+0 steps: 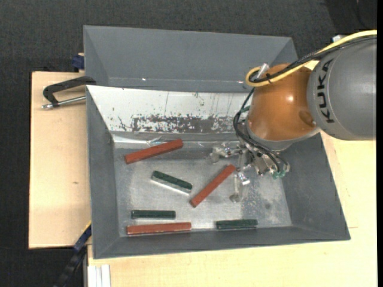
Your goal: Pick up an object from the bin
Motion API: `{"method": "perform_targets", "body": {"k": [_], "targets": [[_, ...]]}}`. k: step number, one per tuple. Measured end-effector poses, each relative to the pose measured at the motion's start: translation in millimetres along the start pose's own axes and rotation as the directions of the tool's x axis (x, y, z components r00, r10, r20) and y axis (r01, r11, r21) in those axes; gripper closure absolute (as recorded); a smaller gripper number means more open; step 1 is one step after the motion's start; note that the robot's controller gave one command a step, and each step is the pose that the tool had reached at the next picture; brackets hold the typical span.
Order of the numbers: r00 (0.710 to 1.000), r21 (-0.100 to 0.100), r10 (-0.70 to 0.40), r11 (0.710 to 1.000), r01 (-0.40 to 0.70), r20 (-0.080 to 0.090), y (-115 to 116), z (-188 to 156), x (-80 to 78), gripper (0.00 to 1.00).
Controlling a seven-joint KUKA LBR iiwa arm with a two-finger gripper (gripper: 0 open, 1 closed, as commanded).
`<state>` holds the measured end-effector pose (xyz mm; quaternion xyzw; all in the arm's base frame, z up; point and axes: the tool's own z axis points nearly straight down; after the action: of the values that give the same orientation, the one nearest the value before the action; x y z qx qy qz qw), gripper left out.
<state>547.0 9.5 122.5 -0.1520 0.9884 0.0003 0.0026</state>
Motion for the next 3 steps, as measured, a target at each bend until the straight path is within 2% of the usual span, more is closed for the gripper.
{"method": "perform_targets", "body": {"k": [1,2,3], "targets": [[1.000,-0.001,-0.027,1.000,0.027,0.001,14.1,51.8,-33.6,1.00],[1.000,0.000,-0.027,1.000,0.027,0.001,14.0,51.8,-33.6,1.00],[1.000,-0.003,-0.024,1.000,0.024,-0.006,5.3,16.3,-46.0,1.00]]}}
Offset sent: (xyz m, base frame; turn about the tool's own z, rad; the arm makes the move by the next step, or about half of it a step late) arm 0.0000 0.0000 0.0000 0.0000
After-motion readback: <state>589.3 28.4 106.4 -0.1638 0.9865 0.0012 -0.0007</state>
